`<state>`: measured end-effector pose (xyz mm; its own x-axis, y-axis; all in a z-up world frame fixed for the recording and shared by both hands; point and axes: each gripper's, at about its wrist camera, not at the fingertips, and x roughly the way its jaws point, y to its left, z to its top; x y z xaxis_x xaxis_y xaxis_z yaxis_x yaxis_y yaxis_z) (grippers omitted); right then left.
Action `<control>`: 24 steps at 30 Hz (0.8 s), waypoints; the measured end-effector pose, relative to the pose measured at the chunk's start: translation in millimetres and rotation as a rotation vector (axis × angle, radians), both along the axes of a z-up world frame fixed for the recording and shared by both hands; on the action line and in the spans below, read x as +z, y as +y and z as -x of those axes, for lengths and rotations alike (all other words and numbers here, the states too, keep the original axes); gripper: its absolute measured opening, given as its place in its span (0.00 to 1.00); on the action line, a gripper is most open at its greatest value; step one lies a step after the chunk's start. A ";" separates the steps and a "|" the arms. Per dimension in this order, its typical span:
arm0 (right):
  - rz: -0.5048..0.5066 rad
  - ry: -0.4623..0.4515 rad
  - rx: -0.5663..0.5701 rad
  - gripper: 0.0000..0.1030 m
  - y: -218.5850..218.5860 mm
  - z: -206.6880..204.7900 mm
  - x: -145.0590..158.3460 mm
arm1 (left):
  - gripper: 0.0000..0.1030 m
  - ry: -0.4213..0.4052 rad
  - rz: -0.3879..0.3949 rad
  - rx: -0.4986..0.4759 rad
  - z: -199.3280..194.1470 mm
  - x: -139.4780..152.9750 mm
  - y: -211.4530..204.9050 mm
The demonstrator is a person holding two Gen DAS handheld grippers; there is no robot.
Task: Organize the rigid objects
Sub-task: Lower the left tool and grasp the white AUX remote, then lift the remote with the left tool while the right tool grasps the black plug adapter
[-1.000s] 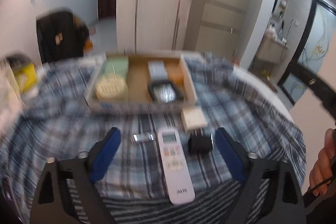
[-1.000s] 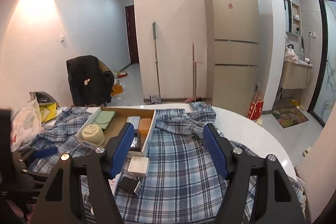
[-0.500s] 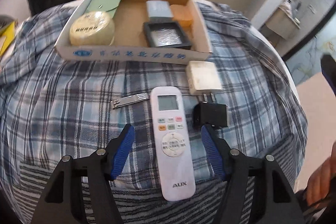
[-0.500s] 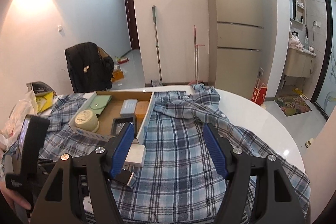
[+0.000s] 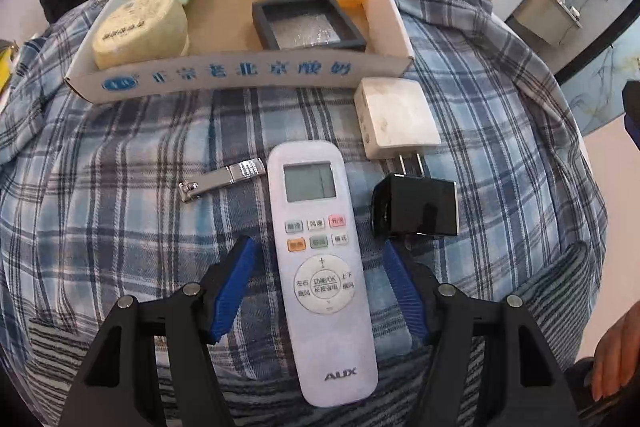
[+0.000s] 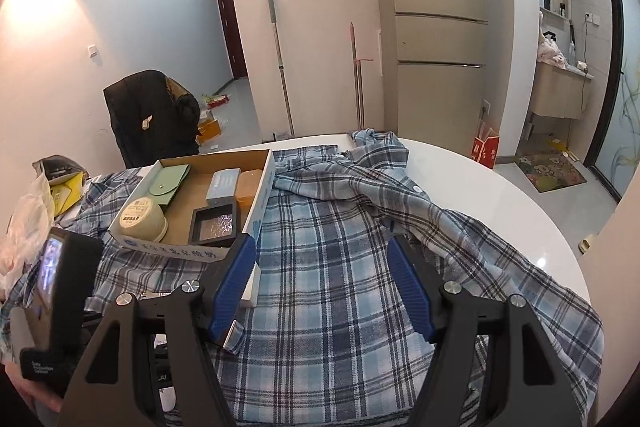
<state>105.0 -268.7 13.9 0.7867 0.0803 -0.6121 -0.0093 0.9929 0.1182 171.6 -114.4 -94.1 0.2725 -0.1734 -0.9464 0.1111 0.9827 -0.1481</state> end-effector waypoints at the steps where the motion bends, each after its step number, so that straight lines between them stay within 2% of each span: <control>1: 0.000 0.000 -0.001 0.65 0.5 -0.2 0.1 | 0.66 0.003 -0.005 -0.009 -1.2 -1.1 -1.8; 4: 0.003 0.002 0.000 0.65 0.0 -0.5 0.0 | 0.61 -0.003 -0.025 -0.017 -1.7 -2.0 -5.2; 5: 0.002 0.003 0.000 0.65 0.4 -1.4 -0.2 | 0.46 -0.016 -0.050 -0.017 -0.7 -1.1 -6.4; 6: 0.000 0.003 -0.002 0.65 0.1 -1.7 0.0 | 0.43 -0.022 -0.058 -0.024 0.7 -0.2 -6.1; 10: 0.007 -0.003 -0.011 0.65 -1.1 -1.6 0.5 | 0.41 -0.025 -0.066 -0.057 3.4 4.1 -5.5; 12: 0.010 -0.002 -0.014 0.65 -1.1 -2.0 0.1 | 0.41 -0.031 -0.041 -0.062 5.7 12.1 1.9; 18: 0.018 0.004 -0.023 0.65 -0.5 -2.2 1.1 | 0.41 -0.068 -0.003 -0.034 8.9 34.3 28.2; 24: 0.050 0.015 0.002 0.65 7.9 -2.7 2.6 | 0.41 -0.070 -0.034 0.022 6.7 31.6 63.2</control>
<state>107.7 -260.8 16.5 0.7772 0.0507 -0.6272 -0.0100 0.9976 0.0683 164.9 -51.2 -62.5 0.3413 -0.1344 -0.9303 0.0980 0.9894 -0.1070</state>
